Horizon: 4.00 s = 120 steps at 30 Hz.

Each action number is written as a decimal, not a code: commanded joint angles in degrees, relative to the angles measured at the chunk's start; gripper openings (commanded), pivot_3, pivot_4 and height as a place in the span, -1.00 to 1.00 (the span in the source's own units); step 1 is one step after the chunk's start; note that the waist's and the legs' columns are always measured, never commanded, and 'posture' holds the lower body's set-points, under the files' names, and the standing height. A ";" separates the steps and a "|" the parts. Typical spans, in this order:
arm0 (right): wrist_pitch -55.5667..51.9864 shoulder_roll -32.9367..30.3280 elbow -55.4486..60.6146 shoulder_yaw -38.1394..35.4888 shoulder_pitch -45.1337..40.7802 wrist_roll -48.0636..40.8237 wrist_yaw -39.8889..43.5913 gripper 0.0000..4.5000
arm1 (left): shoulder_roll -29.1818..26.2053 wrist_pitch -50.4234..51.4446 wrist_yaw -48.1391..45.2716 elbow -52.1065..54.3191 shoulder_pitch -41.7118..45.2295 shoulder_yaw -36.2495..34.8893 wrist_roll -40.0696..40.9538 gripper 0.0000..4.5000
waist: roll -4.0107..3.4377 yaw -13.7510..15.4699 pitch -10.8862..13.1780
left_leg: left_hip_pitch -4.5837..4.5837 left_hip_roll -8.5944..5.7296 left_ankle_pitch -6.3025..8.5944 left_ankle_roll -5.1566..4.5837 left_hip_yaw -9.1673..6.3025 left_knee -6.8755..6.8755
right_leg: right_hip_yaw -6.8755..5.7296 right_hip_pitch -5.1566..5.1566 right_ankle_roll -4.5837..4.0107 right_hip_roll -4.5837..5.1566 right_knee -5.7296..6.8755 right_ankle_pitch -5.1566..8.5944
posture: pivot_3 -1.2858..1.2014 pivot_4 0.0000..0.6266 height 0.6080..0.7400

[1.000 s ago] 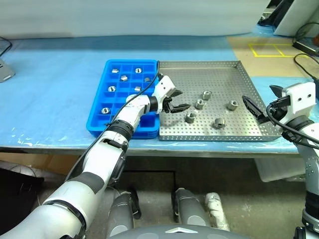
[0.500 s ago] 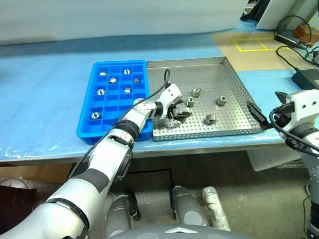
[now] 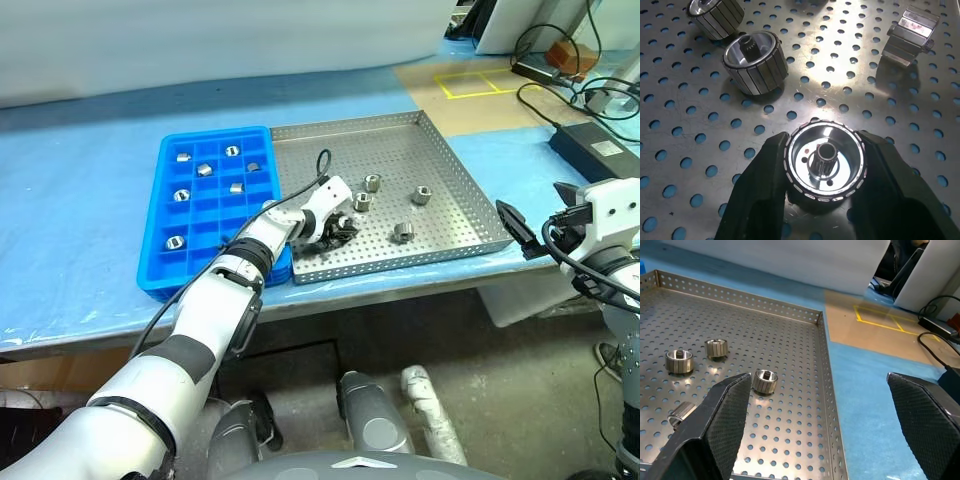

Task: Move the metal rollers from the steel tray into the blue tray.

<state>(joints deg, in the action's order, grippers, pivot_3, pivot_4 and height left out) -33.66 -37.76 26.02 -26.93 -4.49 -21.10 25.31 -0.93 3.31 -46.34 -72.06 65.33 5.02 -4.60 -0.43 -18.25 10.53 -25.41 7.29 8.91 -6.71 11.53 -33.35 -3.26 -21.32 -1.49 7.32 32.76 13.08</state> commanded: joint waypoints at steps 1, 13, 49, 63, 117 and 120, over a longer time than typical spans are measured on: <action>0.92 0.61 -1.08 1.33 -5.23 -2.81 0.81 1.00 | -0.52 3.37 -0.83 2.29 1.81 -5.06 5.24 -0.24 | -0.02 0.00 0.02 | -0.01 -0.03 0.00 -0.01 0.00 -0.01 | 0.00 -0.02 0.00 0.03 0.00 0.00 | -0.45 -0.52 1.00; 3.81 8.72 -18.13 18.10 -25.89 -4.69 8.61 1.00 | -7.25 1.21 24.39 35.47 -12.22 -12.89 7.21 -0.24 | -0.01 5.42 0.04 | -0.96 0.39 -0.12 -0.26 -0.16 -0.40 | -0.54 -1.06 -0.10 0.04 1.02 -0.23 | -0.17 -0.52 1.00; 8.36 9.64 -23.17 19.98 -27.32 -1.05 10.76 1.00 | -10.57 8.32 22.75 31.86 -16.70 -8.00 8.74 0.65 | 0.01 19.85 0.05 | -0.33 0.64 -0.88 1.29 0.28 0.48 | 0.19 -1.76 -0.20 -0.24 1.90 -0.17 | -0.16 -0.52 1.00; 4.21 9.44 -17.26 9.34 -24.08 -5.19 1.70 1.00 | -2.28 -0.77 3.83 29.18 -6.41 -4.79 15.14 0.65 | 0.02 19.17 0.06 | -0.42 0.61 -0.87 1.17 0.39 0.45 | 0.23 -1.78 -0.20 -0.22 1.78 -0.17 | -0.32 -0.52 1.00; -3.73 5.90 10.88 -6.80 2.33 -7.86 -12.25 1.00 | 9.26 0.87 38.38 -4.99 7.13 -8.98 0.51 -0.23 | -0.09 -8.75 0.01 | -1.18 -0.77 0.21 -0.68 -0.06 -0.01 | -0.74 -0.73 1.14 1.00 -0.14 0.02 | -0.65 -0.52 1.00; -3.31 5.27 8.34 -4.21 -0.49 -7.50 -11.30 1.00 | 7.93 0.75 37.79 -4.26 8.63 -11.99 3.08 -0.23 | -0.09 -9.39 0.02 | -1.37 -0.83 0.24 -0.73 -0.21 -0.17 | -0.89 -0.77 1.15 1.06 -0.14 0.02 | -0.60 -0.52 1.00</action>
<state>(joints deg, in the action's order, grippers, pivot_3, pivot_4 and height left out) -38.07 -31.53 34.46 -31.81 -3.48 -28.45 13.65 7.66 4.87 -8.05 -78.35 71.39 -5.38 -3.24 -0.53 -27.64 10.54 -26.93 6.46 9.17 -7.49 11.22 -33.65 -4.24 -22.11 -0.30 8.41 32.62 13.07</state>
